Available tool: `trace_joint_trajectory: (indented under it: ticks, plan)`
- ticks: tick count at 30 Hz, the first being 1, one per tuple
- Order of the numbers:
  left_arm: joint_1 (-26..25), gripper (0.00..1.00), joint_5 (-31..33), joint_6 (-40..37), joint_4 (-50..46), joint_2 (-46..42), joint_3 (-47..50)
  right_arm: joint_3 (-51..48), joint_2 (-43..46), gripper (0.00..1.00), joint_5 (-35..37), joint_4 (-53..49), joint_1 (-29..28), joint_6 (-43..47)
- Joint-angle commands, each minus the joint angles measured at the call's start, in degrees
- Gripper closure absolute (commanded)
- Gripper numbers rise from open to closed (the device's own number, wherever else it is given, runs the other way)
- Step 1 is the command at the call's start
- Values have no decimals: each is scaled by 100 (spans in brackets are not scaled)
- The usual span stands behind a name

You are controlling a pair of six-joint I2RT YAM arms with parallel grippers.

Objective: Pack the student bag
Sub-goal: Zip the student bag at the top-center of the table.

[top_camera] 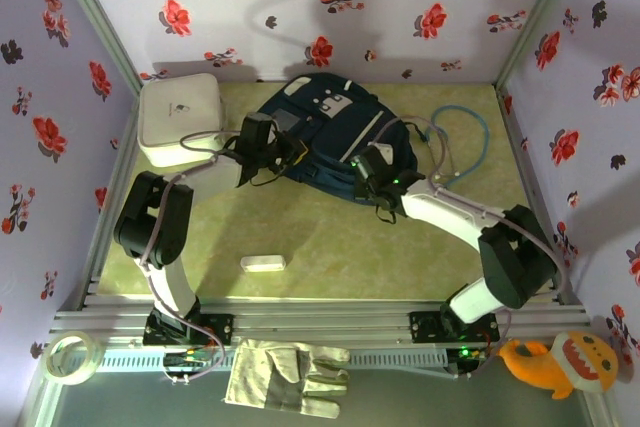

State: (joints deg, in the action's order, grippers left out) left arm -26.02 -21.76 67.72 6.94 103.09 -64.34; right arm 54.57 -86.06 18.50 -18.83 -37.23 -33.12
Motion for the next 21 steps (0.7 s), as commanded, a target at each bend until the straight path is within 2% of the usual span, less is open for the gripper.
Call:
trace_joint_trajectory:
  ticks: [1, 4, 8, 11, 17, 21]
  plan:
    - [357, 100, 102, -603, -375, -232, -53, -208, 257, 92, 182, -313, 408, 457]
    - [368, 100, 75, -752, -488, -144, -164, -118, 236, 95, -111, -328, 454, 650]
    - [398, 100, 52, -850, -531, -16, -300, -41, 121, 100, -110, -346, 454, 760]
    - [420, 98, 23, -958, -624, 59, -424, 0, 73, 100, -161, -283, 454, 829]
    - [474, 57, 54, -1471, -1142, -45, -578, 151, -37, 100, -740, 266, 214, 981]
    - [475, 50, 177, -1661, -1414, -465, -249, 564, -395, 100, -1022, 512, -104, 1014]
